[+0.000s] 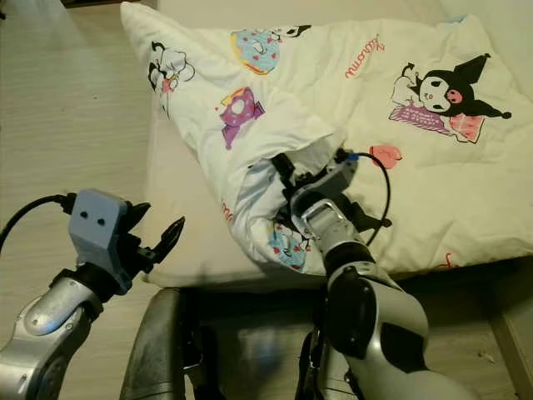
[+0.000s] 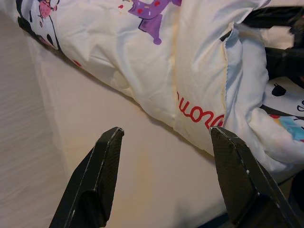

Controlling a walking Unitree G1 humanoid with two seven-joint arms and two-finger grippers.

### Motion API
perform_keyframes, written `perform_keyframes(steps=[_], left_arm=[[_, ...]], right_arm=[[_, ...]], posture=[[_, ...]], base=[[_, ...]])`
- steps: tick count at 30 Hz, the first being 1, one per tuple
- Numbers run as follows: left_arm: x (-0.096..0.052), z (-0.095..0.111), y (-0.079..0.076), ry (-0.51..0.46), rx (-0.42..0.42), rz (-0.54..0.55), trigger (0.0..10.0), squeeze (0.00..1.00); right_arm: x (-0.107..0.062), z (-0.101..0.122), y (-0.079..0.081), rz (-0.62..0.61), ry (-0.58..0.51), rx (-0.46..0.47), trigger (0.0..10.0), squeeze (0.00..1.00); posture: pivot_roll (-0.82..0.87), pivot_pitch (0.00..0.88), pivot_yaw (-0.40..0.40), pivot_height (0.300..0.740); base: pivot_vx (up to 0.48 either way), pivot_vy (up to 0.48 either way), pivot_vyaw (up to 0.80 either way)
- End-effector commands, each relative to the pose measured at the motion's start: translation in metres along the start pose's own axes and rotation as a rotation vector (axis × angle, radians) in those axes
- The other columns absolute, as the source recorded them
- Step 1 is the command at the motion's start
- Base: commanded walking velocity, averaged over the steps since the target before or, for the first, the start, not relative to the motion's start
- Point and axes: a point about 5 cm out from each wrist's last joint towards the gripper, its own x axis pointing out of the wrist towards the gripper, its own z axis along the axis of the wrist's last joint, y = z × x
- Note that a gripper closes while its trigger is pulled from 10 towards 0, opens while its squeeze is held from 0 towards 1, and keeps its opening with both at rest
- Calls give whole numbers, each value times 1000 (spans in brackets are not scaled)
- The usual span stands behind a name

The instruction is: Clean up the room

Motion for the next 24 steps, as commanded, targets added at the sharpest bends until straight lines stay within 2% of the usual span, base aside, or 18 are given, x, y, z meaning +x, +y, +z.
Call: perform_keyframes(steps=[1,4,6,7,11,13,15,18,21,24], left_arm=[[-4,-2,-4,12,-25,-6,10000,0],[-4,-2,-5,12,-30,-13,10000,0],[-4,-2,-5,12,-30,-13,10000,0],[-4,-2,-6,11,-31,-15,10000,0],[-4,-2,-6,11,-32,-20,10000,0],[-4,-2,-7,11,-32,-23,10000,0],[-4,-2,-7,11,-32,-23,10000,0],[-3,-2,-7,8,-33,-23,10000,0],[-3,-2,-7,7,-33,-23,10000,0],[-3,-2,-7,5,-34,-22,10000,0]], right_arm=[[-3,-2,-6,-16,-16,79,10000,0],[-5,17,-7,5,-126,302,10000,0],[-5,17,-7,5,-126,302,10000,0],[-5,20,-6,20,-140,337,10000,0],[-2,18,2,84,-108,319,10000,0],[0,10,11,151,-42,253,10000,0],[0,10,11,151,-42,253,10000,0],[4,-4,24,242,33,195,10000,0],[4,-6,26,257,41,195,10000,0],[5,-5,29,275,28,235,10000,0]], posture=[[147,428,21,575],[145,433,25,575],[145,433,25,575],[145,433,25,575],[142,434,26,575],[140,433,25,575],[140,433,25,575],[141,434,23,575],[141,434,23,575],[141,434,18,575]], base=[[0,0,0],[0,0,0],[0,0,0],[0,0,0],[0,0,0],[0,0,0],[0,0,0],[0,0,0],[0,0,0],[0,0,0]])
